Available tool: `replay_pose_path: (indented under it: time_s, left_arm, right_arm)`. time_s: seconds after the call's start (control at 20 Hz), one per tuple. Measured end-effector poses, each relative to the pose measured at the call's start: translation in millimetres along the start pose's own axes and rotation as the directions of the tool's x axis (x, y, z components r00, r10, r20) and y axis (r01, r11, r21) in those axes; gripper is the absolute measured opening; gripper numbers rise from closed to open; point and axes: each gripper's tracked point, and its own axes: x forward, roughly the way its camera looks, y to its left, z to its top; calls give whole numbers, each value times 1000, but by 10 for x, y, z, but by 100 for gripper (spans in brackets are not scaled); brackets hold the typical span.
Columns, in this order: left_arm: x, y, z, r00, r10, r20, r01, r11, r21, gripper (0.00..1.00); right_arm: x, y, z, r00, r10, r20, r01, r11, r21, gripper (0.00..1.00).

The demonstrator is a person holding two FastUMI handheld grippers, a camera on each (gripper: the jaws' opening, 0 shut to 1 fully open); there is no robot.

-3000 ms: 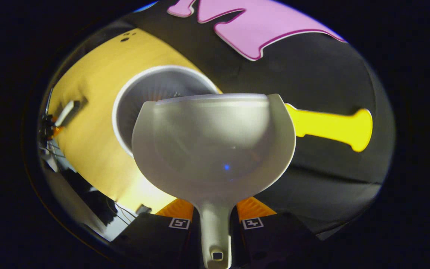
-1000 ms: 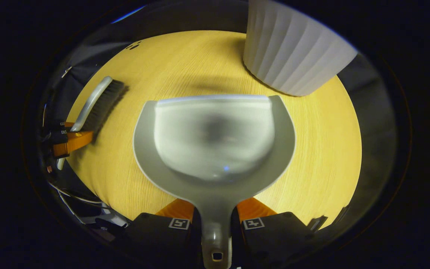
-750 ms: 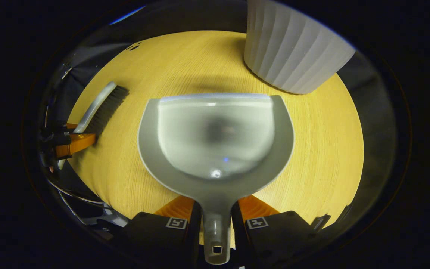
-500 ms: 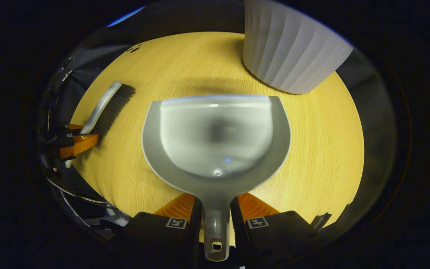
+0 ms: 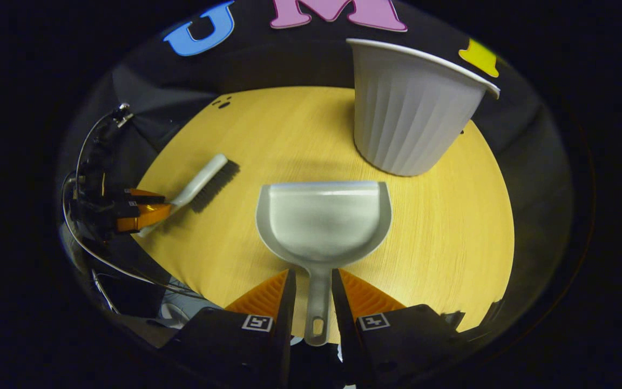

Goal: Pick up the small broom and dustpan from the desktop, sweep the trash into the dustpan with the broom, and then empty the trash into the garbage bin.

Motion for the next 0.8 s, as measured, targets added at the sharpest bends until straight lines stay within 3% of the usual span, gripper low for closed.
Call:
replay_pose_path:
  time_s: [0.05, 0.1, 0.15, 0.3, 0.45, 0.65, 0.8]
  left_arm:
    - [-107, -13, 106, 999, 0, 46, 1, 1000, -10, 33]
    - [-217, -49, 215, 996, -3, 91, 6, 1000, -28, 33]
    - [-335, -95, 344, 990, -10, 141, 17, 999, -48, 32]
    - [-711, -250, 747, 953, -26, 301, 52, 995, -80, 32]
    - [-1082, -392, 1135, 893, -8, 450, 60, 993, -101, 33]
    - [-1605, -554, 1514, 786, 31, 617, 73, 987, -142, 32]
    - [-1933, -696, 1598, 737, 71, 672, 54, 985, -163, 32]
  right_arm:
    - [-112, 48, 108, 999, 15, 45, -15, 1000, -2, 42]
    - [-220, 70, 222, 996, 19, 92, -18, 1000, -11, 35]
    - [-346, 87, 321, 990, 20, 138, -16, 999, -29, 42]
    - [-717, 95, 617, 962, 18, 272, 6, 996, -88, 42]
    - [-996, 101, 848, 927, 30, 374, 21, 991, -131, 42]
    - [-1304, -7, 1032, 880, 43, 474, 48, 983, -179, 40]
    - [-1475, 4, 1072, 841, 90, 533, 20, 980, -197, 41]
